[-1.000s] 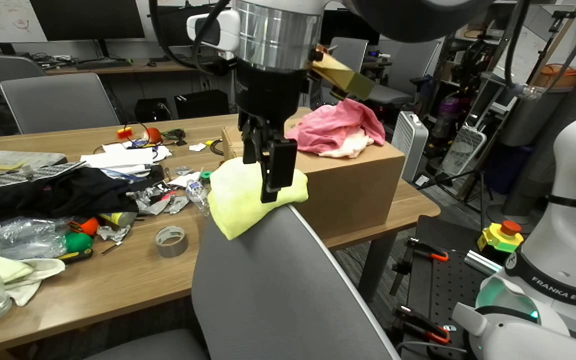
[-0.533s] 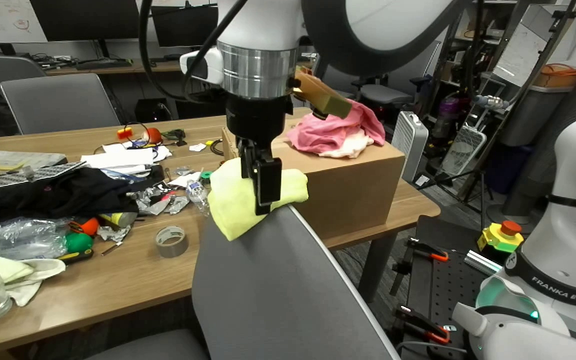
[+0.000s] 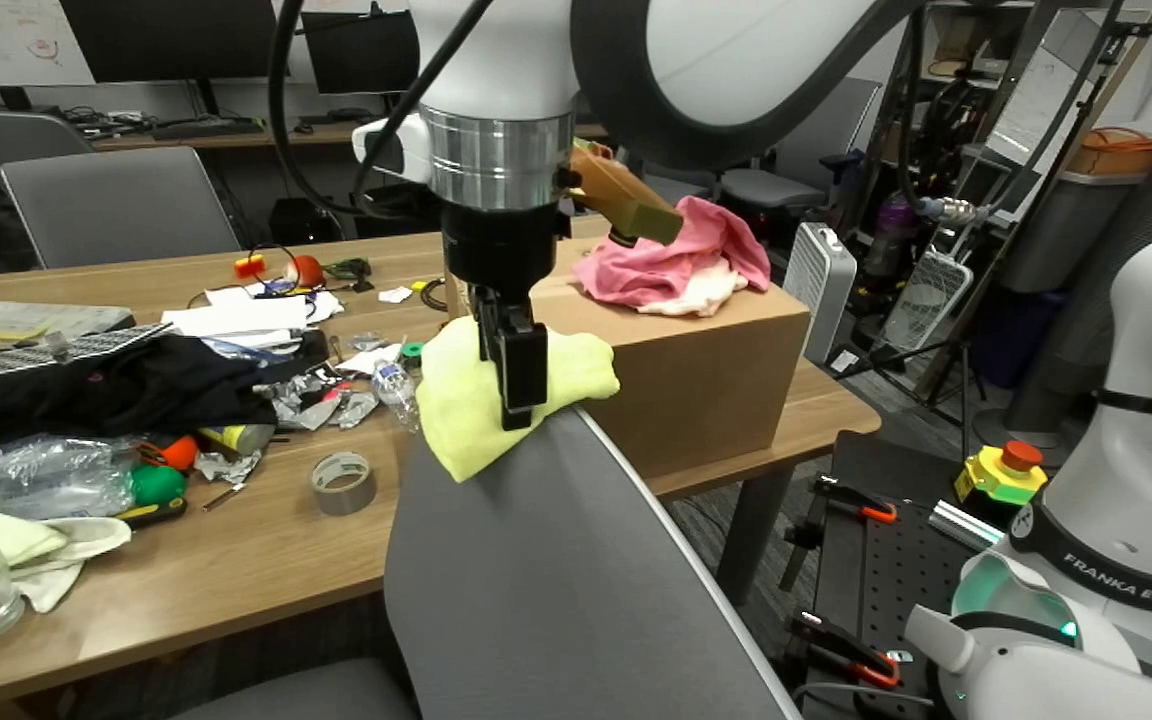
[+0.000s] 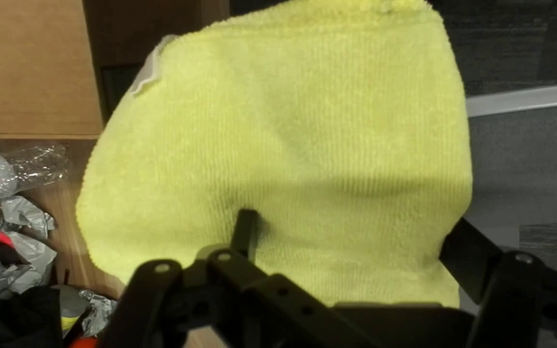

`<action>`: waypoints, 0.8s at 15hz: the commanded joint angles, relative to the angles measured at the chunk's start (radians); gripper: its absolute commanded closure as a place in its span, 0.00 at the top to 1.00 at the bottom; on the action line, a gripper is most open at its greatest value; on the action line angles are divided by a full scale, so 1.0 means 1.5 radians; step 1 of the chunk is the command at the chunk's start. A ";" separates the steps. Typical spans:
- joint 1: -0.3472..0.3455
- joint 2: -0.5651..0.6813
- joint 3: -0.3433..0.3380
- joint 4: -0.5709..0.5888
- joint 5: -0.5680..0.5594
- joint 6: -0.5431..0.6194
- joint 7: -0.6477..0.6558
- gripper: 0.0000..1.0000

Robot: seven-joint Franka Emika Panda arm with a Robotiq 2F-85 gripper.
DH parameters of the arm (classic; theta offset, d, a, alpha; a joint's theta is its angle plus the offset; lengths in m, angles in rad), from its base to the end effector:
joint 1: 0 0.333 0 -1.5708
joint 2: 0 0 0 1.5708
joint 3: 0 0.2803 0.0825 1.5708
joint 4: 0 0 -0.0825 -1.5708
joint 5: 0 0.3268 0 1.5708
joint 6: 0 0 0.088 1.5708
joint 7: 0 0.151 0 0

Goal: Put the shirts on top of the box.

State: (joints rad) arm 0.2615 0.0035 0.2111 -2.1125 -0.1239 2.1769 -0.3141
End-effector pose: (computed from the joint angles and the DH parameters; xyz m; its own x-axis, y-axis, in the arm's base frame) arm 0.4520 0.2208 0.3692 0.6557 0.7547 0.0220 0.7480 -0.6532 0.1175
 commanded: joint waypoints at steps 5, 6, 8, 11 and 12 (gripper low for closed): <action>-0.010 0.013 0.004 0.033 -0.045 -0.019 0.026 0.35; -0.010 0.014 0.004 0.035 -0.049 -0.019 0.027 0.28; -0.011 0.012 0.004 0.036 -0.054 -0.021 0.027 0.13; -0.011 0.007 0.005 0.036 -0.066 -0.020 0.026 0.03; -0.010 0.004 0.006 0.035 -0.073 -0.022 0.027 0.05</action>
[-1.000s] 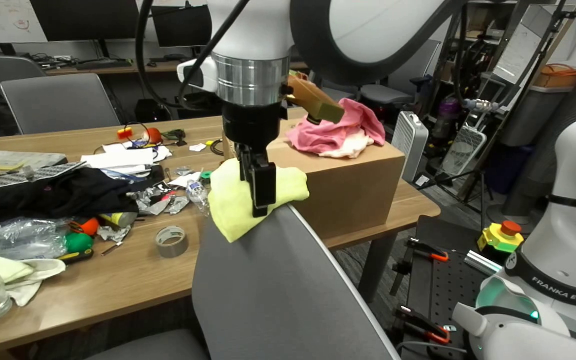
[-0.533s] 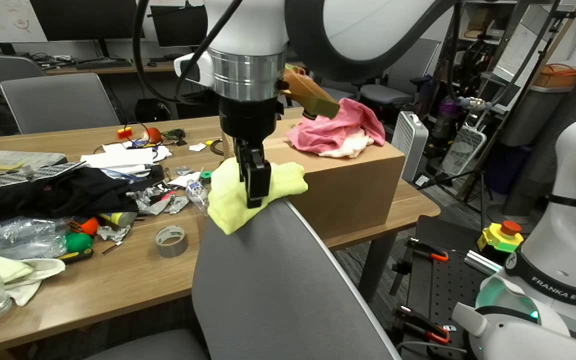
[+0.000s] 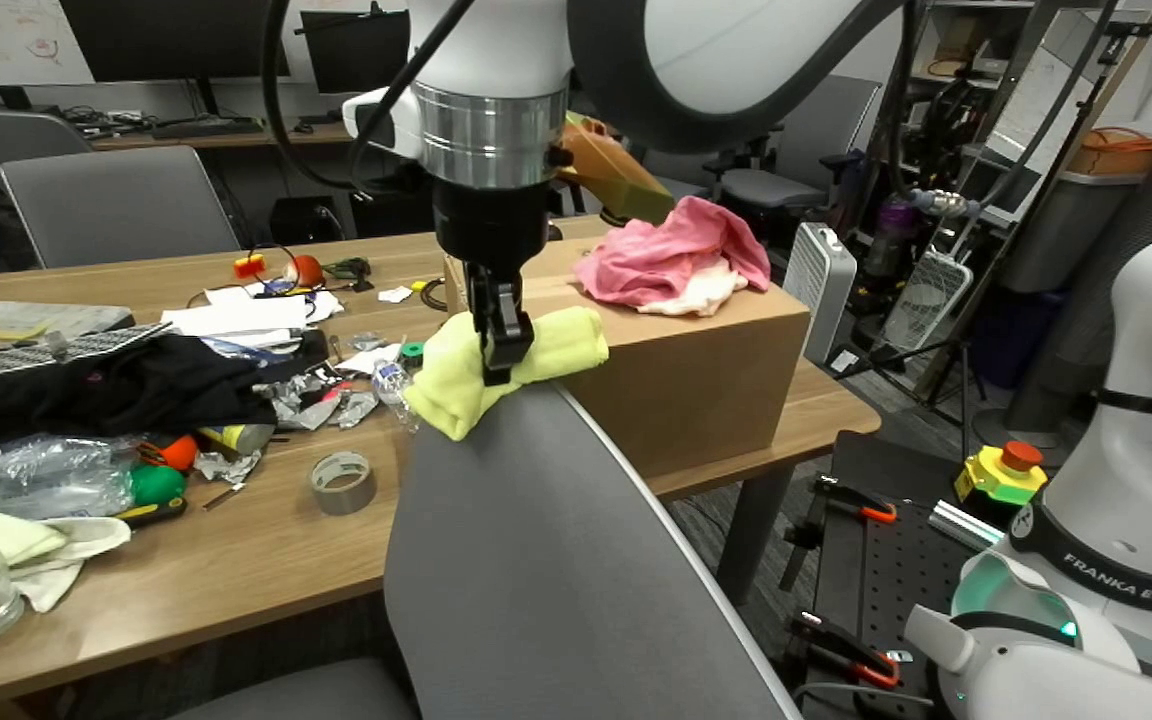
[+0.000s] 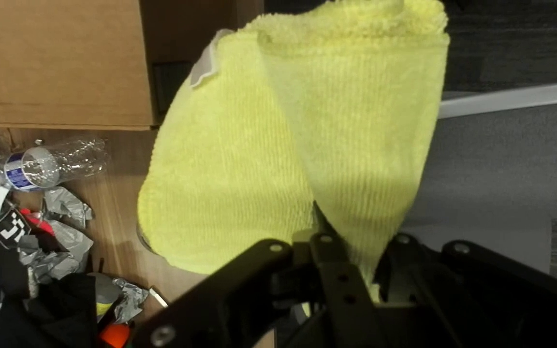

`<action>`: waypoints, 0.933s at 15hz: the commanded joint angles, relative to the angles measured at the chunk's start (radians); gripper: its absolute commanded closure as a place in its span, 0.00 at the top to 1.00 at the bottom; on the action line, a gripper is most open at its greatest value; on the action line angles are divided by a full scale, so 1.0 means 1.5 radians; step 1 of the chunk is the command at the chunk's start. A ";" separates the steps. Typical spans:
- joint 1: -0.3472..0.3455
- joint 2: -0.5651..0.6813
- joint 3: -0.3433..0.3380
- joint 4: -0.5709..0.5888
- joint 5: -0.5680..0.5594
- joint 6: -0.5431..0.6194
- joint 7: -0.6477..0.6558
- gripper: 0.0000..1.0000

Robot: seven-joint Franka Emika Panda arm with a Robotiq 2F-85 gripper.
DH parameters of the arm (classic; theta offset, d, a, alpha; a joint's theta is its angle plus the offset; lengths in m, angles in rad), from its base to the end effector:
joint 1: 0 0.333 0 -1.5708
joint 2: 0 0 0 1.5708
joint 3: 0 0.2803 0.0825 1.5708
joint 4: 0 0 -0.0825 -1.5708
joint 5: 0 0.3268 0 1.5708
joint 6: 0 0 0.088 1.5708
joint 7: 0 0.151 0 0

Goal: Put the shirts on top of the box.

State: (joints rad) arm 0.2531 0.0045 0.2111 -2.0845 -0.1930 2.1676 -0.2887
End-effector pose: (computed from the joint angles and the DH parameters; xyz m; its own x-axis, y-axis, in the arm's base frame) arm 0.4614 0.2148 0.3804 0.6546 0.7558 0.0196 0.7414 -0.6468 0.1787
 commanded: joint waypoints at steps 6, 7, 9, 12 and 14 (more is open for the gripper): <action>-0.003 -0.066 0.010 0.028 -0.088 -0.034 0.032 0.06; -0.004 -0.082 0.010 0.034 -0.090 -0.042 0.028 0.06; -0.008 -0.108 0.009 0.049 -0.106 -0.056 0.039 0.06; -0.018 -0.136 0.004 0.073 -0.113 -0.086 0.035 0.06; -0.026 -0.147 0.002 0.085 -0.118 -0.102 0.033 0.06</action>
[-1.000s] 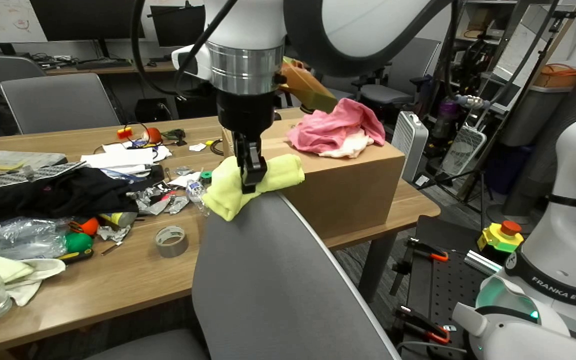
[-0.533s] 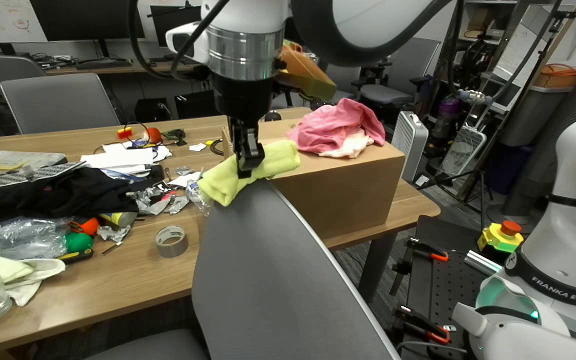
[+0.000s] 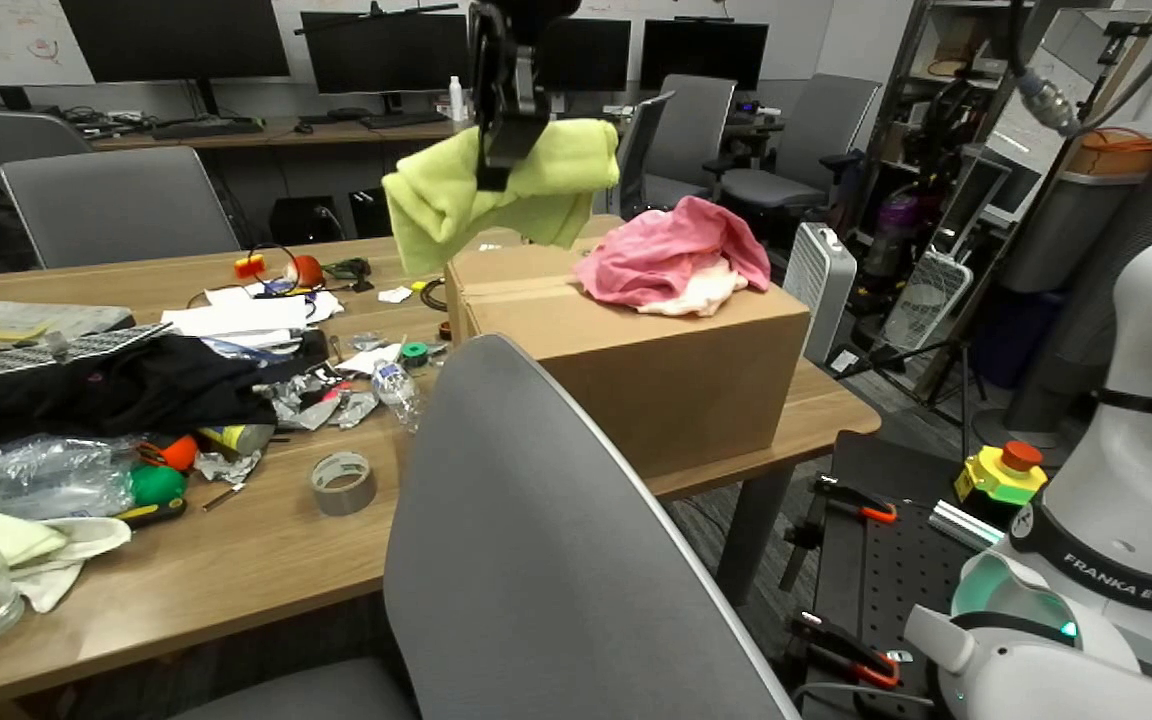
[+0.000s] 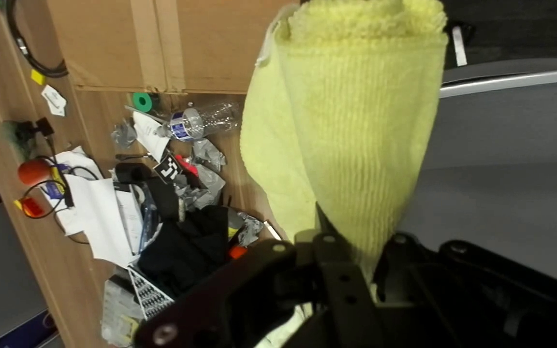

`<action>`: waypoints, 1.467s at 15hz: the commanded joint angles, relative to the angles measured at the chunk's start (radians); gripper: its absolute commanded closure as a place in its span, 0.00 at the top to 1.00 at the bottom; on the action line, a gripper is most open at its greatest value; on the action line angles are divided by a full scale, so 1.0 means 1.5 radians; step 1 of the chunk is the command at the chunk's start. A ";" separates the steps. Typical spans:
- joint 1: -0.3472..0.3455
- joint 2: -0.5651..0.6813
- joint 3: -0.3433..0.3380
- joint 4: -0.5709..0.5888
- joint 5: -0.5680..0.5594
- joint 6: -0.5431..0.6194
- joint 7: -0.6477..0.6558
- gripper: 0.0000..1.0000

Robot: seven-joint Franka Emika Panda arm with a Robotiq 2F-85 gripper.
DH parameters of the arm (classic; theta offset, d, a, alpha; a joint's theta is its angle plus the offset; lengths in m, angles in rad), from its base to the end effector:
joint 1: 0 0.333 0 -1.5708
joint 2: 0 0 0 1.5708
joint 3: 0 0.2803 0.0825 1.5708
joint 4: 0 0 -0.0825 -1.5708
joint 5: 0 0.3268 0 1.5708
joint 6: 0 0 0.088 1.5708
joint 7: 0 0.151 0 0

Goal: Put the shirts on top of the box.

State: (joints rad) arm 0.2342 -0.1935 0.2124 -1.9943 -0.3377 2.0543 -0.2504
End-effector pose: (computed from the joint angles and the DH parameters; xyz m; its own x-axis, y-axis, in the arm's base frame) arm 0.4520 0.1882 0.5098 0.6595 0.7423 0.1188 0.6515 -0.6432 0.4022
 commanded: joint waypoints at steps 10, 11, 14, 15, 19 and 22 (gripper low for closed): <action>-0.059 -0.063 -0.048 0.110 -0.004 -0.160 -0.034 0.06; -0.061 -0.071 -0.056 0.119 -0.003 -0.182 -0.052 0.06; -0.082 -0.079 -0.081 0.172 -0.031 -0.302 -0.097 0.05; -0.091 -0.075 -0.088 0.189 -0.046 -0.329 -0.101 0.05; -0.122 -0.047 -0.120 0.257 -0.102 -0.409 -0.150 0.05; -0.134 -0.023 -0.130 0.291 -0.143 -0.421 -0.168 0.05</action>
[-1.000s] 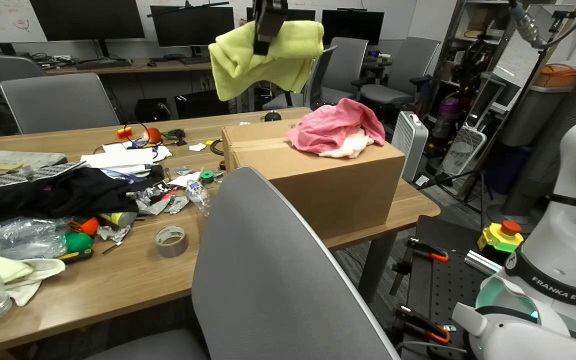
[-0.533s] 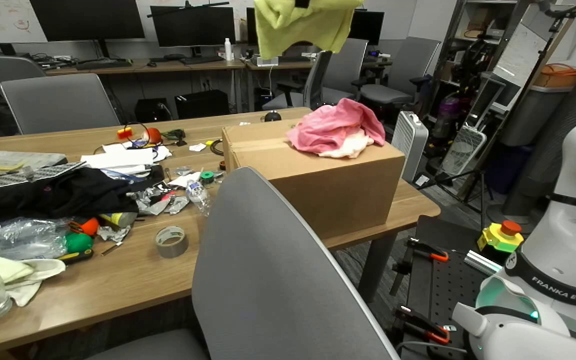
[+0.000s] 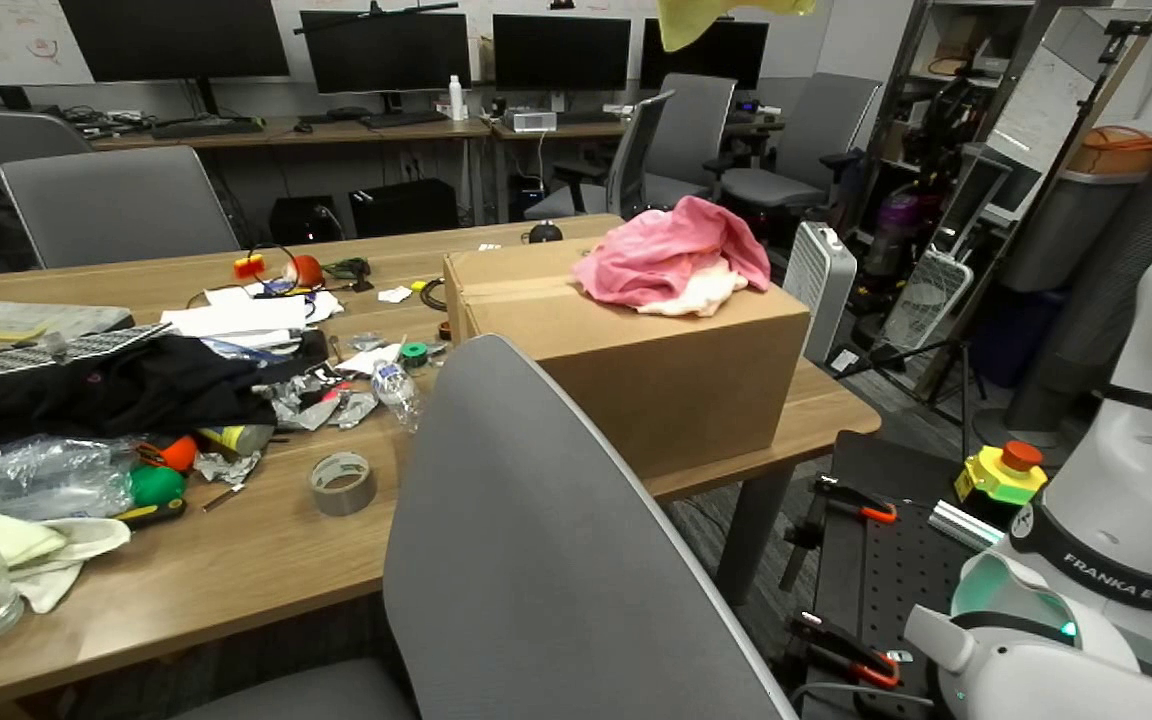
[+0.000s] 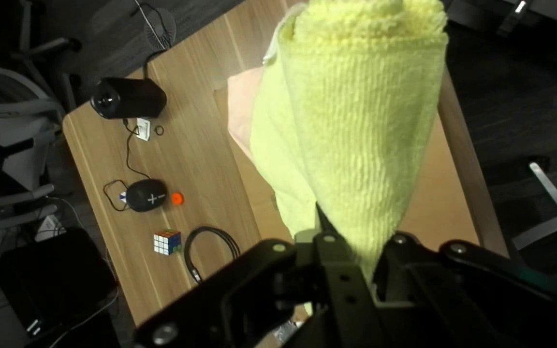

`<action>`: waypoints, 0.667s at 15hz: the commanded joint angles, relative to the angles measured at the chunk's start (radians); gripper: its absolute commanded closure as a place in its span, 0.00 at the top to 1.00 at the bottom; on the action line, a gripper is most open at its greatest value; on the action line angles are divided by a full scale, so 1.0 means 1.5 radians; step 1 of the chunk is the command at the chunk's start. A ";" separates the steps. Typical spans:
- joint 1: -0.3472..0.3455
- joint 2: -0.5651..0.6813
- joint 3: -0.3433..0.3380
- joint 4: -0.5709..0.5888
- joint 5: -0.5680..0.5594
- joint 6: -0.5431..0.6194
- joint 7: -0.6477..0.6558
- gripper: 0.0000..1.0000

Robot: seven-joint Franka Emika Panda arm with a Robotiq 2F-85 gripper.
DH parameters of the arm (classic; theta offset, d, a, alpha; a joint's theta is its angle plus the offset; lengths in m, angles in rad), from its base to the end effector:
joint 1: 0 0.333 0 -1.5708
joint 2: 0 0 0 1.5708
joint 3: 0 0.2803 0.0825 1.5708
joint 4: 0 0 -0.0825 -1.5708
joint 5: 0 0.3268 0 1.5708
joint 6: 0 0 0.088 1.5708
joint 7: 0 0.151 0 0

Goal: Put the shirts on top of the box.

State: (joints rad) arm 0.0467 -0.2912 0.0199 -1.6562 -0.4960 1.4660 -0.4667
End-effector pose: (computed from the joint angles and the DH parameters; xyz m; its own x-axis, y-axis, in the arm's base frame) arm 0.4045 -0.0476 0.6506 0.9049 0.4110 -0.1106 0.4118 -0.7798 0.4716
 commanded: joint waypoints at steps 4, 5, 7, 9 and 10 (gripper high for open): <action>-0.012 0.100 0.001 0.135 -0.077 -0.070 -0.056 0.05; -0.012 0.118 0.002 0.159 -0.087 -0.082 -0.065 0.05; -0.012 0.150 0.000 0.201 -0.102 -0.100 -0.084 0.05; -0.013 0.179 -0.002 0.243 -0.109 -0.111 -0.107 0.05; -0.014 0.192 -0.003 0.264 -0.109 -0.116 -0.117 0.05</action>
State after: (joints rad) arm 0.0317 -0.0921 0.0138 -1.4143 -0.6332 1.3473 -0.5726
